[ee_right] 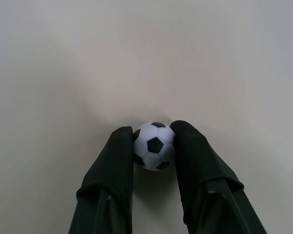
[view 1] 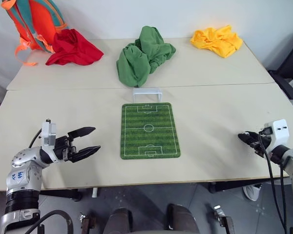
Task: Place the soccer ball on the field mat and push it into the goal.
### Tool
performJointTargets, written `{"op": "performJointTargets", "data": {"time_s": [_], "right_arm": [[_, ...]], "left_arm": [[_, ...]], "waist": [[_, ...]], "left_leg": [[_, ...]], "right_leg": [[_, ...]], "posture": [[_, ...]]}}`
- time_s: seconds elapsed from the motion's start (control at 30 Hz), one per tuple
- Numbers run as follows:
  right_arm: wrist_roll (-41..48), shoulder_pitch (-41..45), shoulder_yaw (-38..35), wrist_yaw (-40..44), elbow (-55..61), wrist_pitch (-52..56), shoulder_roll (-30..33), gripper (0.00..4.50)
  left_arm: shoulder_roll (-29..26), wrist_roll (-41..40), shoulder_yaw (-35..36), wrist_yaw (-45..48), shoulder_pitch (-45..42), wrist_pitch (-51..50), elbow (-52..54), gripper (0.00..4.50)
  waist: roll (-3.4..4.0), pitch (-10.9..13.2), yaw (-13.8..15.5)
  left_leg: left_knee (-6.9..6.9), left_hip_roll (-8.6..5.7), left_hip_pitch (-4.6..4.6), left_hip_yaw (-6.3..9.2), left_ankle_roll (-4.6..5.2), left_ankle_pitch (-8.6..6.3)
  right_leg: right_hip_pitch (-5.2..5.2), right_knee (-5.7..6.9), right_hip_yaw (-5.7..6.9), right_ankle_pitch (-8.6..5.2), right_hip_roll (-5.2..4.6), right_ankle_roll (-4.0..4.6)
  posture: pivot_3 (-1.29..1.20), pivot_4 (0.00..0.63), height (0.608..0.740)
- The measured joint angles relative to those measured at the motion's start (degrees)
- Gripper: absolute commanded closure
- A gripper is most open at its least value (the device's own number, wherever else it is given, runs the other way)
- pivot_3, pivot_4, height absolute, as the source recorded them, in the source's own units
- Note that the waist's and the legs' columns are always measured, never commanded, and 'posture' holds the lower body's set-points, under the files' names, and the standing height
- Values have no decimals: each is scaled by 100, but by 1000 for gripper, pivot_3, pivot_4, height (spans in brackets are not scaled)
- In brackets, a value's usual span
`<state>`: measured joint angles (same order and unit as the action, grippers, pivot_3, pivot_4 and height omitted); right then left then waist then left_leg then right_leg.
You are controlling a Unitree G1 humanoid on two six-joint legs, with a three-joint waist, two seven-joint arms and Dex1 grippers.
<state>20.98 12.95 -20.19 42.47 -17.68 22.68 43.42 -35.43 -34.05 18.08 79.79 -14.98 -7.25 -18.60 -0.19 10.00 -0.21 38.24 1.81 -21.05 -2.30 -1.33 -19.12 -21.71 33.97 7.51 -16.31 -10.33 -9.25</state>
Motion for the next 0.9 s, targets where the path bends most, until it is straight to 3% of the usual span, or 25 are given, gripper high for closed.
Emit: {"op": "performJointTargets", "data": {"time_s": [0.3, 0.5, 0.73, 0.9], "right_arm": [[326, 19, 539, 560, 2074, 558, 146, 3653], [603, 1018, 2280, 1347, 3617, 1256, 77, 3653], [351, 1868, 3647, 1916, 3470, 1220, -537, 3653], [-11, 2093, 4189, 2175, 2851, 949, -879, 3653]], "left_arm": [[3, -20, 140, 161, -14, 501, -344, 0], [105, 124, 189, 96, -7, 1336, -662, 0], [252, -88, 545, -61, 337, 1571, -500, 0], [298, -316, 777, -78, 679, 1516, -359, 0]], "waist": [[2, 1, 9], [2, 2, -6], [-1, 4, -6], [-2, 4, -13]], "left_leg": [[0, 1, -2, 1, 0, 0], [0, 3, -9, 3, -1, -1], [2, 0, -15, 2, 3, -8], [2, 0, -14, -1, 2, -9]], "right_leg": [[-2, -1, 0, 0, 0, 0], [-15, 6, 3, 0, 1, 0], [-19, 3, 7, 1, -1, -2], [-19, 4, 7, 1, -1, -2]], "posture": [[0, 150, 740], [0, 150, 740], [0, 150, 740], [0, 150, 740]]}}
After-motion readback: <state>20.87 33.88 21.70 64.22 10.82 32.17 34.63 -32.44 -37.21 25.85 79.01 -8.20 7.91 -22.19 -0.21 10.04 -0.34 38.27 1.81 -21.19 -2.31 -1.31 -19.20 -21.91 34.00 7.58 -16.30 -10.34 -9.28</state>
